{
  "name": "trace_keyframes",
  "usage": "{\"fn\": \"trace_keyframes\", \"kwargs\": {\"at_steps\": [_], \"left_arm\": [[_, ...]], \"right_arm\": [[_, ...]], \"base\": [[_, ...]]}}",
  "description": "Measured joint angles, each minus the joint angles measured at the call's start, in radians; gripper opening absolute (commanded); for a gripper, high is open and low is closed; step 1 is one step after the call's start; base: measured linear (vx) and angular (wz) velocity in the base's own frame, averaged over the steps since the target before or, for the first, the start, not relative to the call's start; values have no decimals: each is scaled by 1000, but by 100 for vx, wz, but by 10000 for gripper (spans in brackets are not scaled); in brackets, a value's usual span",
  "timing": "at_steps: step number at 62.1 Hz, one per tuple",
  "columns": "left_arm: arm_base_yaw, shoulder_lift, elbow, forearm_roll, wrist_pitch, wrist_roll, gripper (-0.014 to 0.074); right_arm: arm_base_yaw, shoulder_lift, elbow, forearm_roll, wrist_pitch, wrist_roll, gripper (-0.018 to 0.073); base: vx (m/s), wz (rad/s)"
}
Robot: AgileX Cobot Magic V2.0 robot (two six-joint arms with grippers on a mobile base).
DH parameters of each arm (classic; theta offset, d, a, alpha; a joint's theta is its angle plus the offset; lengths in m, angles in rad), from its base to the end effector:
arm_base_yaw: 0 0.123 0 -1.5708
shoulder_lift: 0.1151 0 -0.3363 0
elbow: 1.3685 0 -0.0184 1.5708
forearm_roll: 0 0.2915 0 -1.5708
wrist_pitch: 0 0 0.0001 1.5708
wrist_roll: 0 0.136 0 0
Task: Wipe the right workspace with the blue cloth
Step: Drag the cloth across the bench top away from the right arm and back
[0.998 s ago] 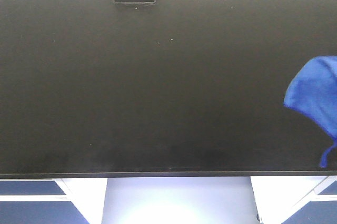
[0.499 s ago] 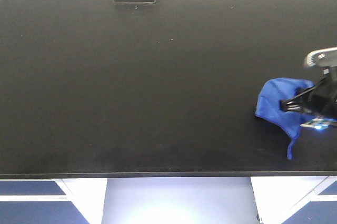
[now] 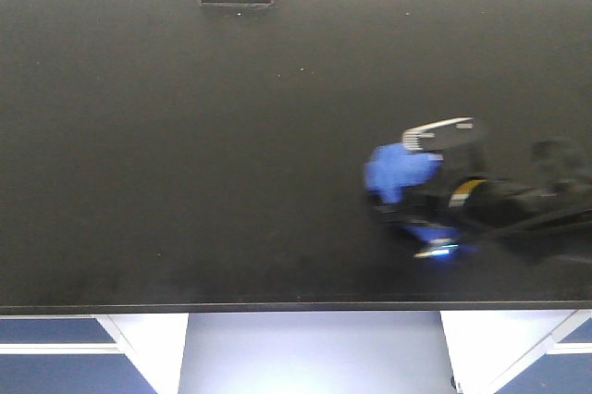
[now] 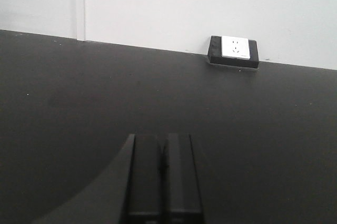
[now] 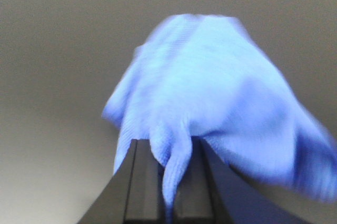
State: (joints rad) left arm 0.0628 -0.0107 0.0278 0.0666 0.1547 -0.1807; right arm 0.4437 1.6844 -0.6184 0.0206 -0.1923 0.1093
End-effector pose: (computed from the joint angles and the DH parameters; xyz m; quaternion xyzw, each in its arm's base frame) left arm 0.0903 0.0071 0.1853 -0.0688 0.7330 -0.0139 0.6766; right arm 0.3165 0.1498 0.1226 -0.1438 0.9128 0.1063 0.3671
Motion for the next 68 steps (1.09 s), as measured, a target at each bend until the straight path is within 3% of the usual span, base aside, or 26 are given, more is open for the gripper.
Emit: {"fn": "trace_keyframes", "kwargs": {"at_steps": [11,18,26,47,52,60,68], "left_arm": [[0,0,0,0,0,0,-6],[0,0,0,0,0,0,-6],[0,0,0,0,0,0,-6],[0,0,0,0,0,0,-6],[0,0,0,0,0,0,-6],[0,0,0,0,0,0,-6],[0,0,0,0,0,0,-6]], "right_arm": [[198,79,-104,16,22,70,2],[198,102,-133,15,22,75,2],[86,103,-137,15,52,74,2],[-440,103,-140,-8,173,-129,2],[-518,103,-140,-8,175,-141,2],[-561,103,-140,-9,177,-147,2],[-493,103,-140,-9,177,-147,2]], "base": [[0,0],[0,0],[0,0],[0,0],[0,0],[0,0],[0,0]]}}
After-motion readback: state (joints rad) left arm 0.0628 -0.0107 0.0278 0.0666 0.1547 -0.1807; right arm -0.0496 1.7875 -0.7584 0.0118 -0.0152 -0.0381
